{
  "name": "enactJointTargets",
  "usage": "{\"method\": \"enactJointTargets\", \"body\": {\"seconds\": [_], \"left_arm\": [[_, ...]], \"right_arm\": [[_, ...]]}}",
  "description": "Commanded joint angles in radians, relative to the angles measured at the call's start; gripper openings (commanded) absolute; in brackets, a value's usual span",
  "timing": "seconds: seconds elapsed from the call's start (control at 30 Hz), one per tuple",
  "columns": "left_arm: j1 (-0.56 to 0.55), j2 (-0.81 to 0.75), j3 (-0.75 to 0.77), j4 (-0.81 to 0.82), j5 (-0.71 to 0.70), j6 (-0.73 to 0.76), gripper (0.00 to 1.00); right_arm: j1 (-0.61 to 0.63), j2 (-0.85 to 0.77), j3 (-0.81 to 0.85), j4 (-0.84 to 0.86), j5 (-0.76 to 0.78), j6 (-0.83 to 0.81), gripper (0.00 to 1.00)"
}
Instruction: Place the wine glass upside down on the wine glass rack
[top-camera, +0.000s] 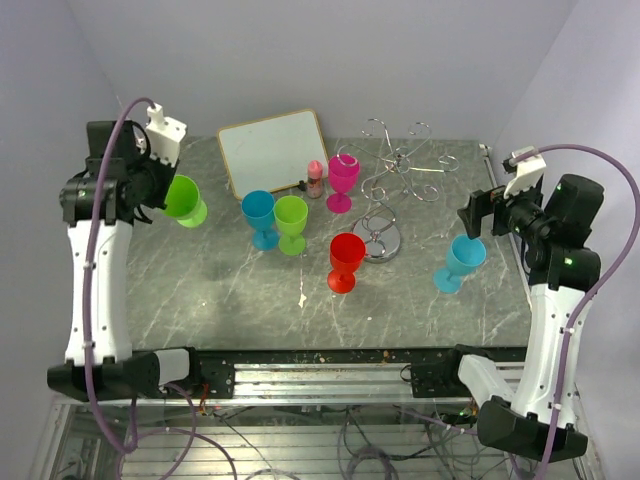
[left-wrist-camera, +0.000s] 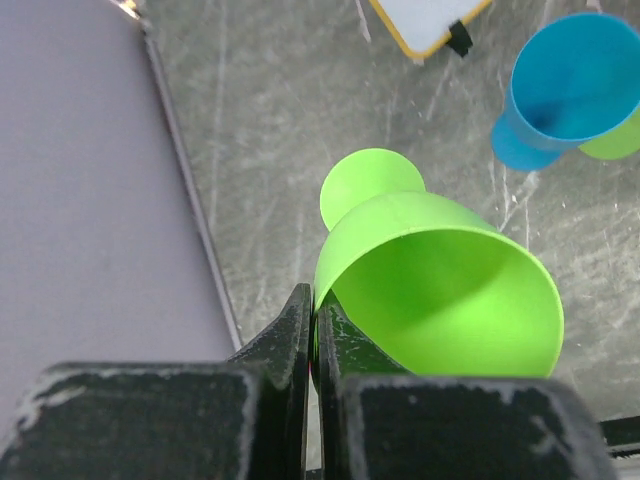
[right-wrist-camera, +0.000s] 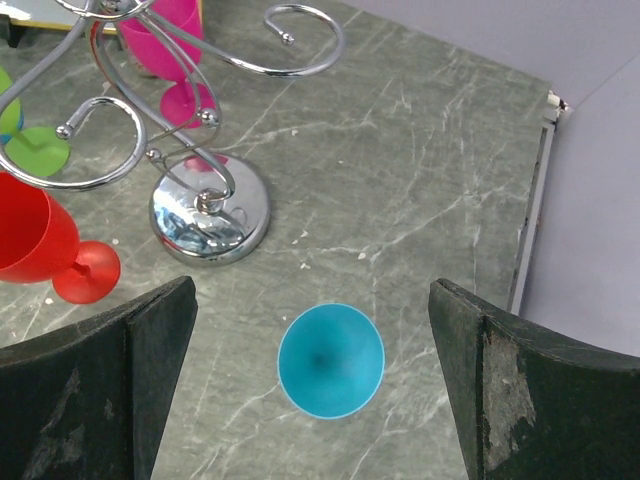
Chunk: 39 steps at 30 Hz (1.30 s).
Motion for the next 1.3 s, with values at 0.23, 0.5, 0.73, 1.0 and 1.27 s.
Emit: {"method": "enactJointTargets", "body": {"seconds": [0.23,0.5,0.73,1.0,1.27], "left_arm": [[-0.005,-0.185,0.076,0.111,0.274,0.021,0.07],[-0.004,-0.150,0.175,0.335,0.565,-0.247,0.07],[-0.005,-0.091,0.210,0.675,0.737,-0.667,0.07],[-0.030,-0.009,0.224,0.989,0.775,-1.011,0.07],[-0.105,0.058,0.241,1.094,0.738,-1.097,0.07]], "right_arm": [[-0.102,0.030,0.116,-0.067,-0.101,0.005,1.00],[-0.103,0.124,0.306,-0.111,-0.175,0.013,1.00],[-0.103,0.123,0.323,0.071,-0.338,0.106,1.00],[-0.086,0.245,0.374,0.345,-0.556,0.431,0.94],[0.178,0.365,0.441,0.442,-0.463,0.452,0.91]]}}
